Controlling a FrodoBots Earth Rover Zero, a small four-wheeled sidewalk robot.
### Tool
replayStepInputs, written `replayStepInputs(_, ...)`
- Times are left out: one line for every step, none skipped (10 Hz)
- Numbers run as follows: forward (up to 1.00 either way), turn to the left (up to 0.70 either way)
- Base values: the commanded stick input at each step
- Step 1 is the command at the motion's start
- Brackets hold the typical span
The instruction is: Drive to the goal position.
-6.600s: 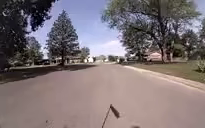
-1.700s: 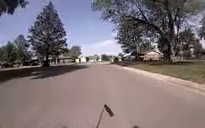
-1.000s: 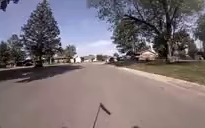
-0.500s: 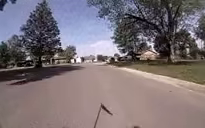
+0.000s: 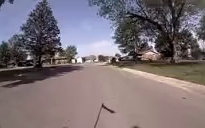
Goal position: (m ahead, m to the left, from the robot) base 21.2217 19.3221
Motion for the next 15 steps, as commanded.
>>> replayStepInputs(0.69, 0.03)
replayStepInputs(0.69, 0.03)
replayStepInputs(0.69, 0.03)
replayStepInputs(0.69, 0.03)
replayStepInputs(0.69, 0.03)
replayStepInputs(0.69, 0.03)
replayStepInputs(0.69, 0.03)
replayStepInputs(0.69, 0.03)
replayStepInputs(0.69, 0.03)
replayStepInputs(0.69, -0.17)
replayStepInputs(0.69, -0.34)
replayStepInputs(0.69, -0.22)
replayStepInputs(0.69, 0.0)
replayStepInputs(0.69, 0.03)
replayStepInputs(0.69, 0.03)
